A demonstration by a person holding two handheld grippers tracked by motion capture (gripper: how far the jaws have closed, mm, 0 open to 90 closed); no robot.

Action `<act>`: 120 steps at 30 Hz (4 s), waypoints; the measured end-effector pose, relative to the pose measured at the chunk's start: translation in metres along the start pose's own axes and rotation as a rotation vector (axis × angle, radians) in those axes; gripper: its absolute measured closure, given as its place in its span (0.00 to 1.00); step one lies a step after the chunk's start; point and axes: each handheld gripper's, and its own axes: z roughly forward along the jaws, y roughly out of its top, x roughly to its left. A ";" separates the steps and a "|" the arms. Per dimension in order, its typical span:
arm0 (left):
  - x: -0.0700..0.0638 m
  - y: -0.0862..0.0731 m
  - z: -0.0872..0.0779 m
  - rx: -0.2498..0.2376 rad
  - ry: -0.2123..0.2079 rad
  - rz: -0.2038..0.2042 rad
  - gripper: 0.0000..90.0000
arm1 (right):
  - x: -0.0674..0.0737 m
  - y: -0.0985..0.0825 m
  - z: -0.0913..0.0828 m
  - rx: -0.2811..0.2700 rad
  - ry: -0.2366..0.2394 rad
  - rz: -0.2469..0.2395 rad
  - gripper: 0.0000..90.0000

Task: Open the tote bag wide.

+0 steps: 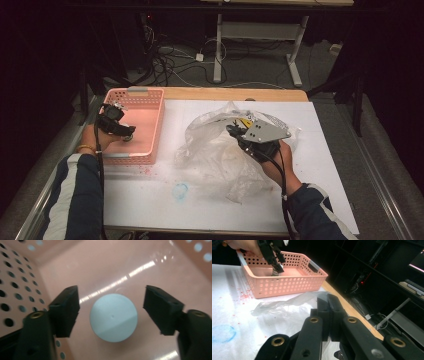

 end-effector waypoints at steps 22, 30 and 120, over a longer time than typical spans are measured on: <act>0.002 0.004 0.004 0.039 0.029 0.037 0.53 | 0.004 -0.003 0.005 0.016 0.017 -0.002 1.00; 0.003 0.001 -0.014 -0.110 0.043 0.017 0.54 | 0.002 -0.004 0.005 0.020 -0.003 0.006 1.00; -0.276 -0.009 -0.086 -0.686 -0.248 0.630 0.32 | 0.003 -0.017 0.010 0.067 -0.021 0.043 1.00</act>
